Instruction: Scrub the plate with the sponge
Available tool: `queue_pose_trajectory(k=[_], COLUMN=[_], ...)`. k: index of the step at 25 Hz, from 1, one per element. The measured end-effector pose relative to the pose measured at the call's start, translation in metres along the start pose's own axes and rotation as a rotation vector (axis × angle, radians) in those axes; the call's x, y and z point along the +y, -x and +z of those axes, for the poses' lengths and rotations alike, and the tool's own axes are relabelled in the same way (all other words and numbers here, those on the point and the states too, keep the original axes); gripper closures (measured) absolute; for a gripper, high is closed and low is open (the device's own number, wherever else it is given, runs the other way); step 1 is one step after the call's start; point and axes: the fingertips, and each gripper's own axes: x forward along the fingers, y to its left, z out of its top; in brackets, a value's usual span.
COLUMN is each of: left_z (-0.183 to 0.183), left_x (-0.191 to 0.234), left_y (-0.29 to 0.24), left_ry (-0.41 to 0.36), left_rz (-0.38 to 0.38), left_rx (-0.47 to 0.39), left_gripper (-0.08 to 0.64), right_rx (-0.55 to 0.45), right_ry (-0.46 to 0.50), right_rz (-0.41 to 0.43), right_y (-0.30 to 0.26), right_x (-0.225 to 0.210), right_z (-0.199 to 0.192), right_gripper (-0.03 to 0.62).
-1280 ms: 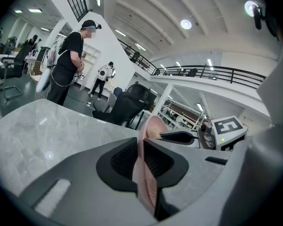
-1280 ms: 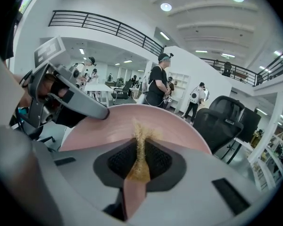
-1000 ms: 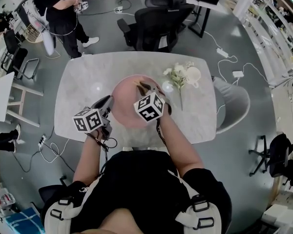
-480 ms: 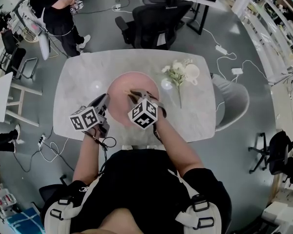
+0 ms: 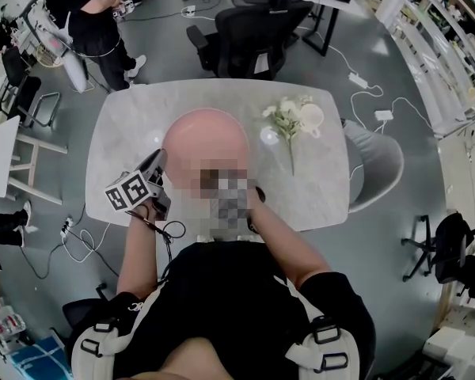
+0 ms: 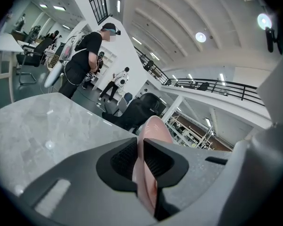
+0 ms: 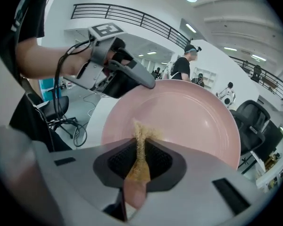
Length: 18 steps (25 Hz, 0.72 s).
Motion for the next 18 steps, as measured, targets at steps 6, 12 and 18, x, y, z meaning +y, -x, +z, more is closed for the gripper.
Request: queue_pose_trajectory(k=[6,12,18], left_z=[0.002,-0.003,-0.003], left_x=[0.001,-0.011,-0.016], left_y=[0.000,-0.004,-0.003], left_ry=[0.009,-0.023,-0.038], left_rz=[-0.019,-0.044,-0.053], left_rx=[-0.008,0.019,0.024], left_gripper=[0.520,0.521,0.520], right_rx=[0.007,-0.009,-0.023], right_ry=[0.033,-0.058,-0.149], right_rz=[-0.003,-0.142,-0.285], right_y=[0.003,0.013,0.028], right_x=[0.001,-0.052,-0.109], right_z=[0.000,-0.002,-0.006], right_gripper=[0.540,0.538,0.538])
